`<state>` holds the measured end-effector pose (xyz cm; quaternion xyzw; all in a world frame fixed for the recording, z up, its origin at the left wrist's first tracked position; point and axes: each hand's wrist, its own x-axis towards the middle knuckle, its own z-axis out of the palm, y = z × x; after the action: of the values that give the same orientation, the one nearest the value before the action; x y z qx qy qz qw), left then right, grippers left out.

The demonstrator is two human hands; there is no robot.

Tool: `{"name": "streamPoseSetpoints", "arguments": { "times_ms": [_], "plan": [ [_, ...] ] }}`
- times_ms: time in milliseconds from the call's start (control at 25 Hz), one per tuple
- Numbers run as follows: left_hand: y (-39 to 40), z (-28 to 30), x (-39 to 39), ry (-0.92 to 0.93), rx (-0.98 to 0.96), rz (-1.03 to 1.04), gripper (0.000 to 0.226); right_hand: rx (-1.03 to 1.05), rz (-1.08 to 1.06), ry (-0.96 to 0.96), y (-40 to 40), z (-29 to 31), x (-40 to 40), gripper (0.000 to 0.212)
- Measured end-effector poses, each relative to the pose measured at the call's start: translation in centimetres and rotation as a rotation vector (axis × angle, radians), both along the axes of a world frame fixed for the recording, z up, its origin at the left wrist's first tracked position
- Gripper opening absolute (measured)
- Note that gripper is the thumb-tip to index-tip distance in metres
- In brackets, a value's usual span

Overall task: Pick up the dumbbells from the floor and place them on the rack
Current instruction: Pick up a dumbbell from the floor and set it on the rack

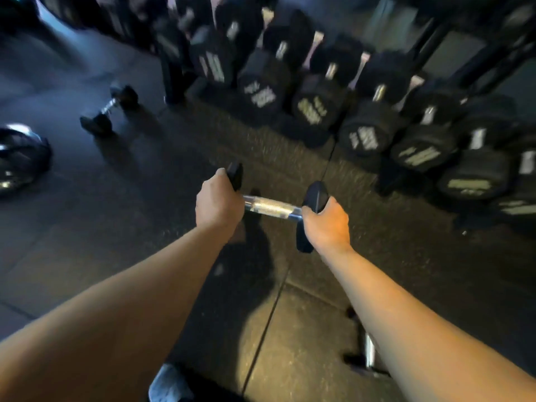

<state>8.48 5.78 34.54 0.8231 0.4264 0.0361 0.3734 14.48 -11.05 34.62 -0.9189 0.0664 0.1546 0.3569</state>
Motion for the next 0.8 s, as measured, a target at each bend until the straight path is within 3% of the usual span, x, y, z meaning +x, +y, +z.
{"name": "streamPoseSetpoints", "arguments": {
  "times_ms": [160, 320, 560, 800],
  "plan": [
    [4.2, 18.3, 2.3, -0.262, 0.013, 0.049, 0.01, 0.109, -0.012, -0.231, 5.2, 17.8, 2.9, 0.033],
    [9.7, 30.0, 4.7, -0.443, 0.052, 0.071, 0.015, 0.215, -0.011, -0.376, 11.2, 28.9, 6.1, 0.041],
    [18.0, 37.8, 11.3, -0.589, 0.18, 0.123, 0.014, 0.368, 0.094, -0.5, 19.9, 36.5, 13.6, 0.023],
    [27.4, 40.7, 22.2, -0.677, 0.222, 0.237, 0.018, 0.412, 0.207, -0.527, 30.0, 39.9, 25.8, 0.024]
  ]
}}
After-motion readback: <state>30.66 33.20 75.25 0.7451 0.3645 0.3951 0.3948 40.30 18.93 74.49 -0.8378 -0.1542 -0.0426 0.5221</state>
